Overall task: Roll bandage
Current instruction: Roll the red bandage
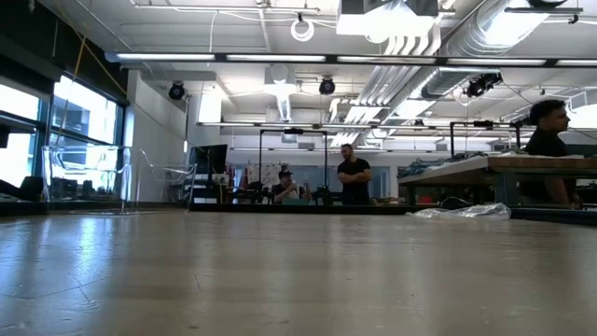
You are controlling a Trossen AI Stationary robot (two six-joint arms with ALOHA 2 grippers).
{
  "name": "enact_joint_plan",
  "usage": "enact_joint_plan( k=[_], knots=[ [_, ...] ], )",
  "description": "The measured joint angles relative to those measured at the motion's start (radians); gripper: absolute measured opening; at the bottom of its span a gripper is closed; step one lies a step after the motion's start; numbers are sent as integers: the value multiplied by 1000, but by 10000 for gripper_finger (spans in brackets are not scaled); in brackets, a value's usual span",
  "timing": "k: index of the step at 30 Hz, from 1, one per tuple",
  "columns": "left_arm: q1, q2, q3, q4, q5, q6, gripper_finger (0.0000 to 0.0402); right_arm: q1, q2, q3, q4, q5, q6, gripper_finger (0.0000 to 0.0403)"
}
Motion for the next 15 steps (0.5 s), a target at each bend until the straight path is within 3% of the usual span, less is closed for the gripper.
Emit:
enact_joint_plan(
  k=[5,15],
  knots=[
    [0,0,0,21,1,12,15,1,0,0,-51,-56,53,0],
    [1,0,0,10,-1,54,15,2,0,0,39,5,31,0]
  ],
)
